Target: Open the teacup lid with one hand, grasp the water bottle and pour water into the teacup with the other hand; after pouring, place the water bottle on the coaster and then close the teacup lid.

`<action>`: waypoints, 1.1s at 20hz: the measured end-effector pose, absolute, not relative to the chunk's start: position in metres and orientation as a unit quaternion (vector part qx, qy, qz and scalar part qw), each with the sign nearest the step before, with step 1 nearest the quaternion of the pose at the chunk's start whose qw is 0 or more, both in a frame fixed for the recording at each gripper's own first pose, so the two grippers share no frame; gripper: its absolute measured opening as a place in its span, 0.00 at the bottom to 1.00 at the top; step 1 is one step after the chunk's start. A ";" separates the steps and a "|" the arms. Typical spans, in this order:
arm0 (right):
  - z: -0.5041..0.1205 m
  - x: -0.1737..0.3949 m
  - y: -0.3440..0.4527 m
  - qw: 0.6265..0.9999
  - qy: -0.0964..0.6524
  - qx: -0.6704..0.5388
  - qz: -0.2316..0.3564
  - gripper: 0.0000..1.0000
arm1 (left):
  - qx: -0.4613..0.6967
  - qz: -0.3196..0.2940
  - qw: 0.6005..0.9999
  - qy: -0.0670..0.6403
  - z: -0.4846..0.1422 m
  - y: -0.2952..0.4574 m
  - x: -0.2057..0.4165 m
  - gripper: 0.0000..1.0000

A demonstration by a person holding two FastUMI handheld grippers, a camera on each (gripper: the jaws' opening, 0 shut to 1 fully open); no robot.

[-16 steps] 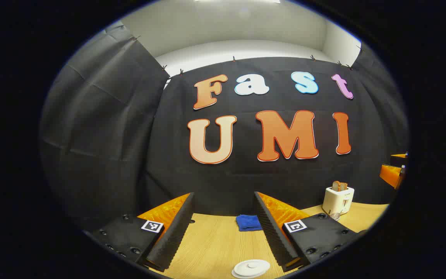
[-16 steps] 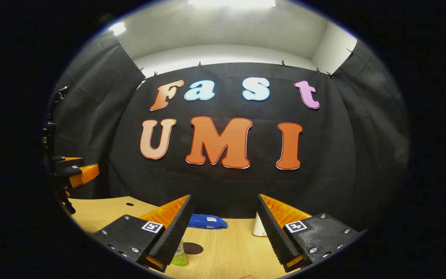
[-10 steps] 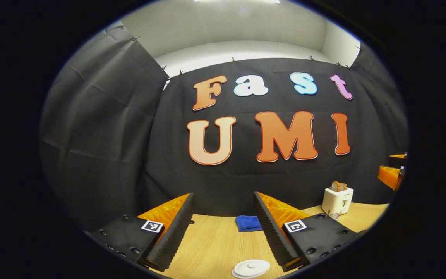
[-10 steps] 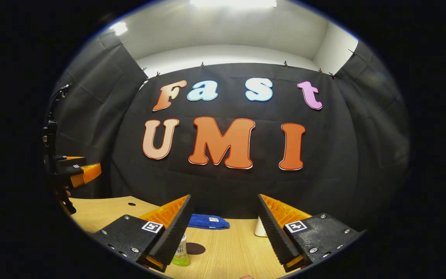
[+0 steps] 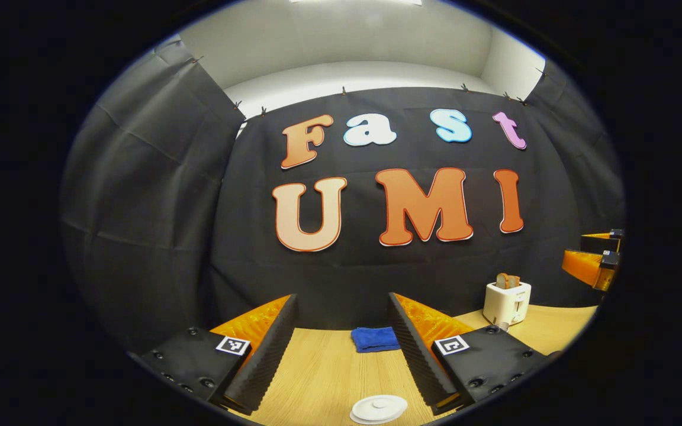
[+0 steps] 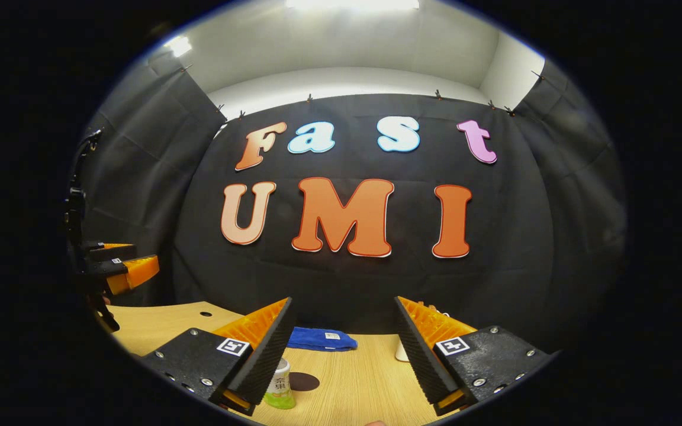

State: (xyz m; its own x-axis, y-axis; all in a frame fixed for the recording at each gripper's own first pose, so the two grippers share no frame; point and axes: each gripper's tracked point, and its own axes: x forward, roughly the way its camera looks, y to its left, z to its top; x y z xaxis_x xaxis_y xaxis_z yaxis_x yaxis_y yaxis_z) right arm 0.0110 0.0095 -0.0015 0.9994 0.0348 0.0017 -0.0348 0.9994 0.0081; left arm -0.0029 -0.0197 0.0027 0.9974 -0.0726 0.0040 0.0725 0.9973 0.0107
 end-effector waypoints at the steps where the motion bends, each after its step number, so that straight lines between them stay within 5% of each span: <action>1: -0.002 0.012 0.012 1.000 -0.001 0.002 0.020 0.98 | 0.004 -0.036 0.999 -0.002 0.003 -0.019 -0.003 0.96; 22: -0.075 0.011 0.078 0.992 0.064 -0.003 0.111 0.98 | -0.008 -0.151 0.979 0.139 -0.147 -0.065 -0.016 0.96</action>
